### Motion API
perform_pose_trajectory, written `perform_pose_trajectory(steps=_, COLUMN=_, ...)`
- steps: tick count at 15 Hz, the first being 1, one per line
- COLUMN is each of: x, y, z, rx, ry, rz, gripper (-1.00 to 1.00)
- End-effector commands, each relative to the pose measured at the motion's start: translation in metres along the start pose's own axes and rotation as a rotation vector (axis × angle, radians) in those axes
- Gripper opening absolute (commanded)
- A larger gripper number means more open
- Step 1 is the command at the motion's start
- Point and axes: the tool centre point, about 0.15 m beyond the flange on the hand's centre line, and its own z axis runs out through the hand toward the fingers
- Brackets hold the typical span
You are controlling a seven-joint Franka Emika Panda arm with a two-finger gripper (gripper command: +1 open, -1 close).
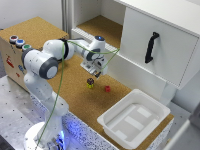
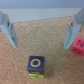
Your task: Remove the top purple block
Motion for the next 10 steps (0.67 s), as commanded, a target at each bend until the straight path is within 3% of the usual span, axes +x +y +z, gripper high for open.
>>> perform_pose_trajectory(steps=1, x=-0.030, y=0.056, z=-0.027, rx=-0.011, ry=0.016, rz=-0.019, gripper=1.00)
perform_pose_trajectory(steps=6, x=-0.044, y=0.100, z=0.010, rx=-0.054, ry=-0.021, rz=0.028, gripper=1.00)
perform_pose_trajectory(steps=9, x=-0.043, y=0.103, z=0.036, rx=0.002, ry=-0.028, rz=0.029, gripper=1.00)
perform_pose_trajectory(steps=10, x=-0.041, y=0.101, z=0.048, rx=0.001, ry=-0.036, rz=0.027, gripper=-1.00)
